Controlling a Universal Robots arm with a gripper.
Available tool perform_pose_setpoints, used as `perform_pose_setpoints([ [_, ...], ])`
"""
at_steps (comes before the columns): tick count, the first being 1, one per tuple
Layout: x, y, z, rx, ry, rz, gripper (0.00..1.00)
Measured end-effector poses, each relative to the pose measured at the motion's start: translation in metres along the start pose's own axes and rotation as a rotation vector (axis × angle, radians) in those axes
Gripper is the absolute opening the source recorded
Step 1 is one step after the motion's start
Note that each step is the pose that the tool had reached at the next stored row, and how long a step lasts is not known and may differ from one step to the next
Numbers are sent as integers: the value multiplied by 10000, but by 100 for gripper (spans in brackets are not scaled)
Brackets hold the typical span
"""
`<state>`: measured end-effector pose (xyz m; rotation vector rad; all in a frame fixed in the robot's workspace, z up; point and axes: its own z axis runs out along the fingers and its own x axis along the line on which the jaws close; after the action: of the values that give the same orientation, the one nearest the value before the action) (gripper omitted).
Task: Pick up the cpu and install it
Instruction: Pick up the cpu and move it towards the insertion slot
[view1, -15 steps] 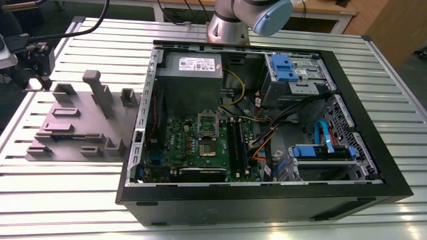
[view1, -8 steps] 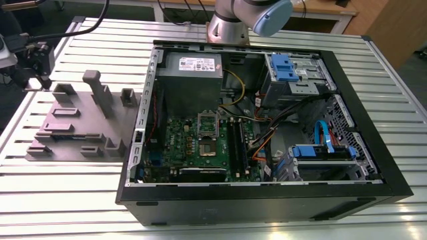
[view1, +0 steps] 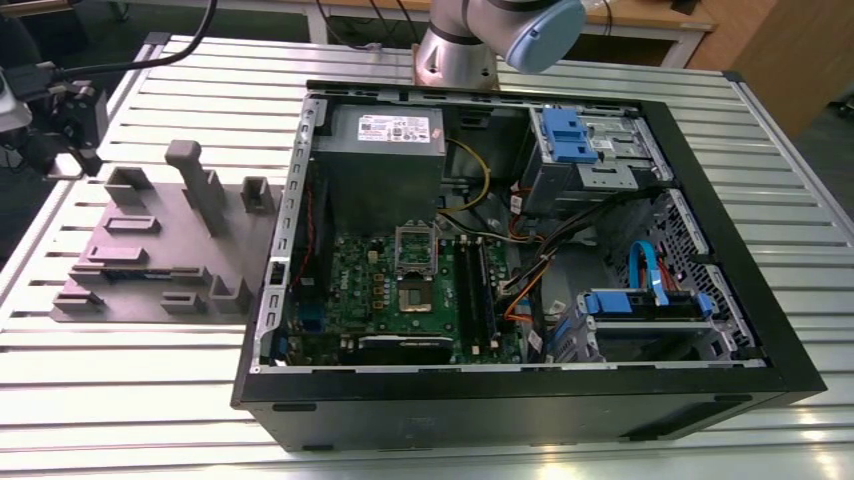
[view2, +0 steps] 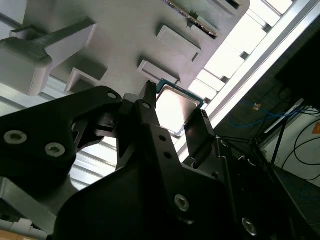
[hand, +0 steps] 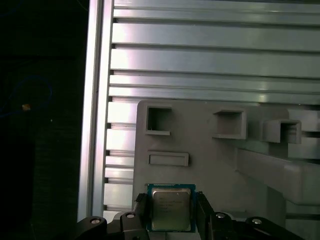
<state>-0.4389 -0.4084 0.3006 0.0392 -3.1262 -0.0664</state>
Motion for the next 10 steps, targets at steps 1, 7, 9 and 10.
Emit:
perform_pose_setpoints([
  [1,0,0,-3,0,1,0,47],
  [7,0,1,-15,1,2,0,47],
  [9,0,1,-17,1,2,0,47],
  [10,0,1,-19,1,2,0,47],
])
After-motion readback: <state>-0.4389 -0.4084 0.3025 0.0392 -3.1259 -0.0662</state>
